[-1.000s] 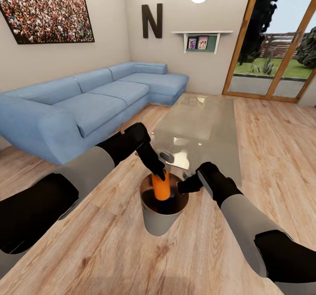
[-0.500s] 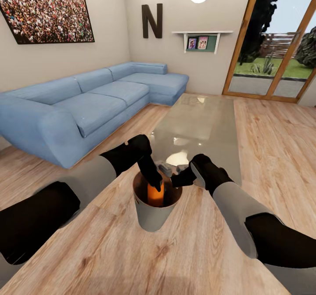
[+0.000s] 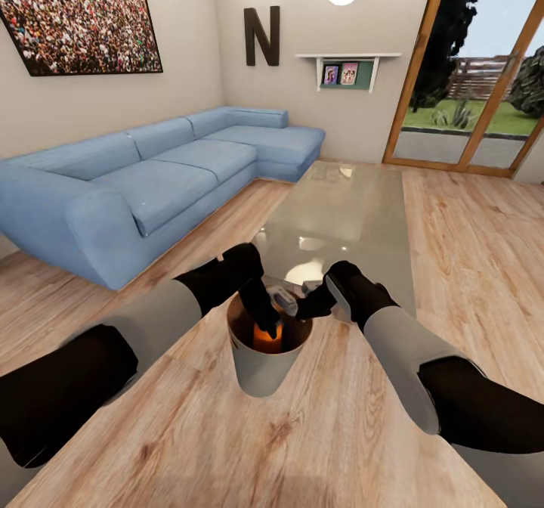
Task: Put the three can of soda from the living room inside the tash can in the kitchen.
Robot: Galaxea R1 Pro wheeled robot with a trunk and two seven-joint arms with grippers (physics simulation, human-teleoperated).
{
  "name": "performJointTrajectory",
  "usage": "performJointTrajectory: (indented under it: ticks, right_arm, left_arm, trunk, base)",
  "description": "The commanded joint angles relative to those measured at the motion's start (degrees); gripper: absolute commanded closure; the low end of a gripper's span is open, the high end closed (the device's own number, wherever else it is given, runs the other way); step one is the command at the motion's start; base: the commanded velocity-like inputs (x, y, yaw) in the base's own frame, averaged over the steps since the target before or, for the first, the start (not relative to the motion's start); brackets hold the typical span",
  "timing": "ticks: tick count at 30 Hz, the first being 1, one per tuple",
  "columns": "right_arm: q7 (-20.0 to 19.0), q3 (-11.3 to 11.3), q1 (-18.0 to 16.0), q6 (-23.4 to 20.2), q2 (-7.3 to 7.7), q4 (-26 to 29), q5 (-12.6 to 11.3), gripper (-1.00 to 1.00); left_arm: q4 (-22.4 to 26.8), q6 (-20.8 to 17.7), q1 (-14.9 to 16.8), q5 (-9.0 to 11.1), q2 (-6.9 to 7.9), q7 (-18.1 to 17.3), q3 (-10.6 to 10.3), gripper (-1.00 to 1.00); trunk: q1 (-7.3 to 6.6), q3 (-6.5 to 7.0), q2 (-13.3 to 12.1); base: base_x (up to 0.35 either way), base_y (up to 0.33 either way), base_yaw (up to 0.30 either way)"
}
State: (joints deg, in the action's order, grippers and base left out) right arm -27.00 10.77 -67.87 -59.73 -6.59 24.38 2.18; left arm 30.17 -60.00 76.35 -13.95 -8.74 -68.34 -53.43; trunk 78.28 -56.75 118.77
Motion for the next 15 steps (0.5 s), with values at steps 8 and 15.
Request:
performJointTrajectory:
  ticks: [8,15]
  right_arm:
    - [0.3,-0.1,0.0,-0.3,0.05,-0.1,-1.5,1.00]
    - [0.3,-0.2,0.0,-0.3,0.17,-0.1,-1.5,1.00]
  left_arm:
    - [0.4,0.0,-0.2,0.0,0.17,0.1,0.0,-1.00]
    - [0.6,0.0,-0.2,0.0,0.55,0.0,-0.1,-1.00]
  trunk:
    - [-0.01,0.01,0.0]
    - [-0.01,0.01,0.0]
  base:
    - [0.000,0.000,0.000]
    - [0.000,0.000,0.000]
